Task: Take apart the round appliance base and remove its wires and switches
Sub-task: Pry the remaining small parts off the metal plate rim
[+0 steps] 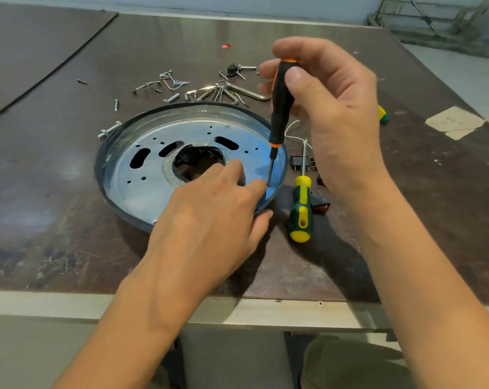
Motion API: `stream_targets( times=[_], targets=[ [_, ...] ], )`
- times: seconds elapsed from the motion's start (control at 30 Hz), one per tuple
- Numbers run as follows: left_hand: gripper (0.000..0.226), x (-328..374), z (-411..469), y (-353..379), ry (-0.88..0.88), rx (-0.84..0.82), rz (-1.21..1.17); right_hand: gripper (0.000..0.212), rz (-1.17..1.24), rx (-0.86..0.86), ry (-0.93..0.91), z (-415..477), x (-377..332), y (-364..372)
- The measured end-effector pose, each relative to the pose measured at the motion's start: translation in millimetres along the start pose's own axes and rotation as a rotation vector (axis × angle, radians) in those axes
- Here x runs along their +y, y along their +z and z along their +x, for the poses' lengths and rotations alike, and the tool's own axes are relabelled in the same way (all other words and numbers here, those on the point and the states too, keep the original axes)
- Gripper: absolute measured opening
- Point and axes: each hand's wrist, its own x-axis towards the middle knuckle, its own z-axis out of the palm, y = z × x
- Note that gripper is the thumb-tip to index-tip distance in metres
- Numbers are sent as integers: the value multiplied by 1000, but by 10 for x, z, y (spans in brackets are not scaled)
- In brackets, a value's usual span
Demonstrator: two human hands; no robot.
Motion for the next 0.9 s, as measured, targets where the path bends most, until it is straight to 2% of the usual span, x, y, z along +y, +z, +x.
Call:
stream_targets(
  times=[0.13,0.33,0.47,0.57,0.7,0.77,0.9],
  targets=[
    [43,6,5,2,1,7,-6,20,-96,30,-40,7,-8,22],
    [43,9,-3,-8,8,11,6,26,75,14,21,-10,2,21],
    [41,8,1,1,8,12,-5,12,-46,33,-30,11,-10,61],
    [38,2,-2,11,-2,14,-20,16,-67,33,-54,35,24,39],
    [39,1,4,0,-4,3,-33,19,41,28,-8,18,36,23],
    [40,1,15,-12,-11,1,-35,12,-22,33,-38,13,17,31],
    [38,14,22,-18,-14,-5,-28,15,-63,59,-81,33,26,2]
  ],
)
